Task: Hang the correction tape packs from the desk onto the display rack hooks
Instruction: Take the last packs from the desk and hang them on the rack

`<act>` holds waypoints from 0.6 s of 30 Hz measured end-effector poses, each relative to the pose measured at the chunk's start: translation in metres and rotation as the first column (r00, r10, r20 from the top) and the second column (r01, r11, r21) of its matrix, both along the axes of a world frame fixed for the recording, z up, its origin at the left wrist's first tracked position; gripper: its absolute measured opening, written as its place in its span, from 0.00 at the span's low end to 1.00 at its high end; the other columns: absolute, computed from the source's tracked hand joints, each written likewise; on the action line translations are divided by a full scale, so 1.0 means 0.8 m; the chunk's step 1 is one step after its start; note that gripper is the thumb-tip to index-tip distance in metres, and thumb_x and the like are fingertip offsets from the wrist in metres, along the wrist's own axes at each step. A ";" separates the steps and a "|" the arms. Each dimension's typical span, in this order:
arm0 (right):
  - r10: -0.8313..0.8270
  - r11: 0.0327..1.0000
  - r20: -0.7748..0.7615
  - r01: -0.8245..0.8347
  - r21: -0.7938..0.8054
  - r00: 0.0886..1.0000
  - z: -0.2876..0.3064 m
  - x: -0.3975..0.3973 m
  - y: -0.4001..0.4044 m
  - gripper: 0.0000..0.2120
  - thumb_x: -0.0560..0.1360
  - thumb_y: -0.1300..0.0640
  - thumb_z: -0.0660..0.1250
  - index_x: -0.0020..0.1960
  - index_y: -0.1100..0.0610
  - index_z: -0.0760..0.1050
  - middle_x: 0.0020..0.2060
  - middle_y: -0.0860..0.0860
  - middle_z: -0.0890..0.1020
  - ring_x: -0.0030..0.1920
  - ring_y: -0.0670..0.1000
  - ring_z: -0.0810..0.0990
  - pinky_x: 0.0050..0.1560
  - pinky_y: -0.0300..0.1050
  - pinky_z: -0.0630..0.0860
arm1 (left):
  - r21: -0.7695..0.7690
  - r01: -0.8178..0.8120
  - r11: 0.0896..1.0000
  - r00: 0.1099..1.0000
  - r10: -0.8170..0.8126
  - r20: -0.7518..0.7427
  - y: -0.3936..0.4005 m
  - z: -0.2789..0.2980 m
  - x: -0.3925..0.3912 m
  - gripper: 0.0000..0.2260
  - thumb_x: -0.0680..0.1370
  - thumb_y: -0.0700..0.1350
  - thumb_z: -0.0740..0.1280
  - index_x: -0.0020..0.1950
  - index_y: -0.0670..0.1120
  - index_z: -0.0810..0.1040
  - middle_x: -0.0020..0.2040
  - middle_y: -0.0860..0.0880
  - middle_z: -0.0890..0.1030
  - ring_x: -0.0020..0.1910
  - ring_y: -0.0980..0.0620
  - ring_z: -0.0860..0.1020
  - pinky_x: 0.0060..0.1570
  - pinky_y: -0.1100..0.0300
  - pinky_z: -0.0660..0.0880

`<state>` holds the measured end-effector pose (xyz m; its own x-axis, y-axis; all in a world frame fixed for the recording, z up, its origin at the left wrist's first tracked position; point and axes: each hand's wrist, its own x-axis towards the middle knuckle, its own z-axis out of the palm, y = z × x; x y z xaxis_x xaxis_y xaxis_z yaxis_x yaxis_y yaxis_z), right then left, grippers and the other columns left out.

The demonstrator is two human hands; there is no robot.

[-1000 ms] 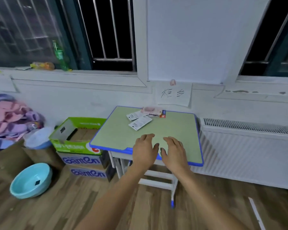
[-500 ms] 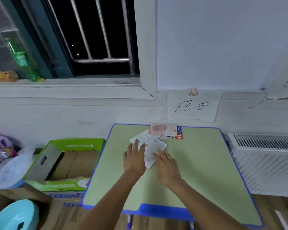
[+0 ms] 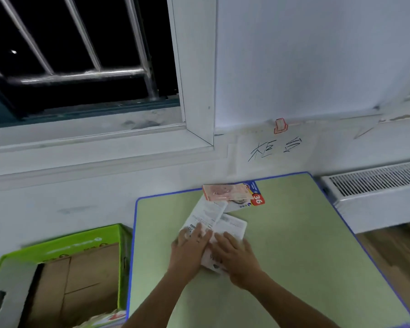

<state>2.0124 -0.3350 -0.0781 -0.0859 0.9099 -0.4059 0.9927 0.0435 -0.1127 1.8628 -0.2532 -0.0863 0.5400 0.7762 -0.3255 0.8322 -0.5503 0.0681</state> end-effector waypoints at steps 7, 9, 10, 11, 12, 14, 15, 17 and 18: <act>-0.106 0.991 -0.075 0.111 0.067 0.992 -0.001 0.003 -0.039 0.29 0.78 0.56 0.58 0.75 0.41 0.51 0.77 0.44 0.49 0.77 0.50 0.43 0.72 0.65 0.41 | 0.019 0.022 1.000 0.998 -0.023 0.053 0.009 -0.002 -0.003 0.23 0.78 0.53 0.61 0.73 0.54 0.61 0.74 0.51 0.58 0.76 0.40 0.47 0.72 0.39 0.50; -0.160 0.973 -0.149 0.181 0.143 0.976 0.003 0.007 -0.060 0.22 0.79 0.51 0.58 0.72 0.40 0.62 0.74 0.43 0.60 0.76 0.48 0.50 0.72 0.62 0.41 | -0.001 0.028 1.000 0.993 -0.028 0.112 -0.001 -0.005 -0.008 0.28 0.74 0.61 0.65 0.71 0.54 0.64 0.71 0.50 0.60 0.73 0.43 0.55 0.69 0.48 0.61; -0.180 0.958 -0.180 0.214 0.193 0.967 0.010 0.009 -0.071 0.19 0.79 0.49 0.59 0.69 0.41 0.67 0.71 0.41 0.67 0.75 0.47 0.56 0.72 0.63 0.46 | 0.001 0.020 1.000 0.988 -0.020 0.151 -0.008 -0.007 -0.011 0.29 0.72 0.63 0.66 0.70 0.55 0.66 0.72 0.50 0.60 0.71 0.45 0.58 0.67 0.52 0.64; -0.187 0.932 -0.202 0.239 0.274 0.961 0.017 0.009 -0.079 0.16 0.77 0.49 0.63 0.65 0.42 0.73 0.66 0.41 0.73 0.71 0.48 0.65 0.69 0.65 0.55 | 0.015 0.018 1.000 0.984 -0.021 0.179 -0.016 -0.009 -0.014 0.28 0.72 0.63 0.66 0.69 0.56 0.67 0.73 0.50 0.57 0.68 0.46 0.60 0.65 0.54 0.66; -0.192 0.883 -0.230 0.271 0.384 0.954 0.021 0.010 -0.088 0.14 0.74 0.50 0.68 0.59 0.45 0.78 0.60 0.42 0.79 0.65 0.50 0.74 0.62 0.65 0.65 | 0.028 0.029 0.999 0.982 -0.033 0.188 -0.026 -0.010 -0.016 0.27 0.72 0.63 0.65 0.69 0.56 0.67 0.75 0.50 0.54 0.66 0.46 0.62 0.64 0.56 0.65; -0.254 0.744 -0.352 0.414 0.524 0.901 0.030 0.012 -0.100 0.10 0.69 0.56 0.74 0.51 0.50 0.82 0.49 0.45 0.84 0.52 0.52 0.81 0.48 0.57 0.75 | -0.002 0.028 1.000 0.974 -0.027 0.226 -0.048 -0.010 -0.019 0.26 0.74 0.60 0.64 0.71 0.57 0.66 0.77 0.51 0.51 0.64 0.46 0.63 0.63 0.60 0.64; -0.306 0.685 -0.449 0.521 0.509 0.840 0.038 0.013 -0.103 0.07 0.71 0.58 0.72 0.50 0.53 0.82 0.47 0.47 0.84 0.49 0.53 0.81 0.46 0.54 0.75 | -0.040 0.022 0.999 0.968 -0.011 0.251 -0.060 -0.009 -0.019 0.27 0.73 0.56 0.65 0.72 0.56 0.65 0.77 0.50 0.51 0.65 0.46 0.63 0.64 0.61 0.63; -0.424 0.567 -0.640 0.738 0.365 0.642 0.053 0.018 -0.112 0.05 0.77 0.57 0.67 0.47 0.56 0.80 0.43 0.50 0.84 0.45 0.54 0.80 0.45 0.52 0.75 | -0.066 0.059 0.996 0.954 -0.037 0.296 -0.083 -0.007 -0.013 0.30 0.72 0.46 0.62 0.74 0.52 0.63 0.76 0.47 0.54 0.69 0.46 0.63 0.66 0.62 0.61; -0.474 0.495 -0.717 0.828 0.264 0.511 0.060 0.023 -0.119 0.07 0.78 0.56 0.65 0.44 0.57 0.78 0.39 0.51 0.82 0.41 0.54 0.79 0.44 0.51 0.74 | -0.059 0.083 0.995 0.946 -0.060 0.320 -0.094 -0.006 -0.007 0.31 0.71 0.41 0.60 0.75 0.50 0.63 0.74 0.47 0.57 0.70 0.47 0.63 0.67 0.63 0.61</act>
<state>2.0306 -0.4301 -0.0299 0.6160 0.7868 0.0395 0.5178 -0.3666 -0.7730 1.8570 -0.3286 -0.0908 0.6775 0.7129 -0.1811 0.7197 -0.5915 0.3635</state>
